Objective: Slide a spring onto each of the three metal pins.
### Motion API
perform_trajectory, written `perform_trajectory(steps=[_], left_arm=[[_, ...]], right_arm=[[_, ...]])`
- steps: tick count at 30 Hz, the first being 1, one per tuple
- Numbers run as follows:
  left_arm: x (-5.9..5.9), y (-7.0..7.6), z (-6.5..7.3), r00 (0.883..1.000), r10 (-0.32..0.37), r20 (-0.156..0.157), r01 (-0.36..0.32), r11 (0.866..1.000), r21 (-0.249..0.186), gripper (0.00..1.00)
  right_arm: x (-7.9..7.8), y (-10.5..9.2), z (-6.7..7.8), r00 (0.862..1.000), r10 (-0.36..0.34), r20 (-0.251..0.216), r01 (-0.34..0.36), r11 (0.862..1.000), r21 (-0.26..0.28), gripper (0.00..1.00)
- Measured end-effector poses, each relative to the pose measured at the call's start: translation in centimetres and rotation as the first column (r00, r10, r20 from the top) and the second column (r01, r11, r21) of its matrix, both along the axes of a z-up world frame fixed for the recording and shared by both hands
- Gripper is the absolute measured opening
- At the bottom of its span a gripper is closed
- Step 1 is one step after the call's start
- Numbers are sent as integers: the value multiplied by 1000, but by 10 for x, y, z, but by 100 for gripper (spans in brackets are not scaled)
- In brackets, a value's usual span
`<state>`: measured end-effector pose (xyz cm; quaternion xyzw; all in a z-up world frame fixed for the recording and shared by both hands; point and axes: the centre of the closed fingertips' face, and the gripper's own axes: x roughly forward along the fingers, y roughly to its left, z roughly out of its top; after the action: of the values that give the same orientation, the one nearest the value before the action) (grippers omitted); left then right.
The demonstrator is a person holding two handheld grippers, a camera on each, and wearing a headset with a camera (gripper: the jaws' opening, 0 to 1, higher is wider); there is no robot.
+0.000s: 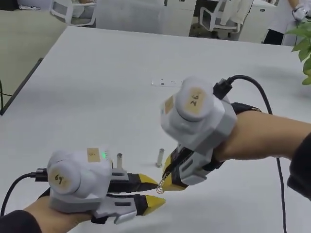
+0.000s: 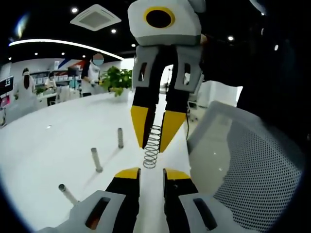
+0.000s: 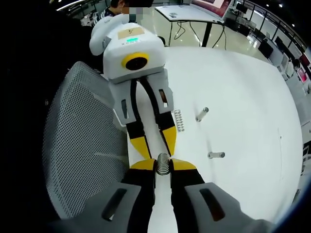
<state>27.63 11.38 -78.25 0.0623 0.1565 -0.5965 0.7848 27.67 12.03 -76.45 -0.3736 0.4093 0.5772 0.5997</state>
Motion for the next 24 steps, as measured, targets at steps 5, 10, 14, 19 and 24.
perform_trajectory(steps=[5,10,14,19,24], left_arm=[[2,12,-3,999,41,-10,-41,999,1,16],[5,27,-4,996,88,-15,-88,996,-3,20],[8,39,-4,991,131,-10,-131,991,-1,25],[10,54,-8,984,178,-3,-178,984,16,28],[12,68,-8,974,229,-6,-228,973,14,32]], right_arm=[[10,-8,0,1000,-19,9,19,1000,-13,8],[21,-12,0,999,-36,25,37,999,-19,8],[29,-14,1,998,-44,38,44,999,-24,8],[43,-17,4,996,-59,63,61,998,-27,8],[59,-16,6,993,-76,85,78,997,-23,8]])
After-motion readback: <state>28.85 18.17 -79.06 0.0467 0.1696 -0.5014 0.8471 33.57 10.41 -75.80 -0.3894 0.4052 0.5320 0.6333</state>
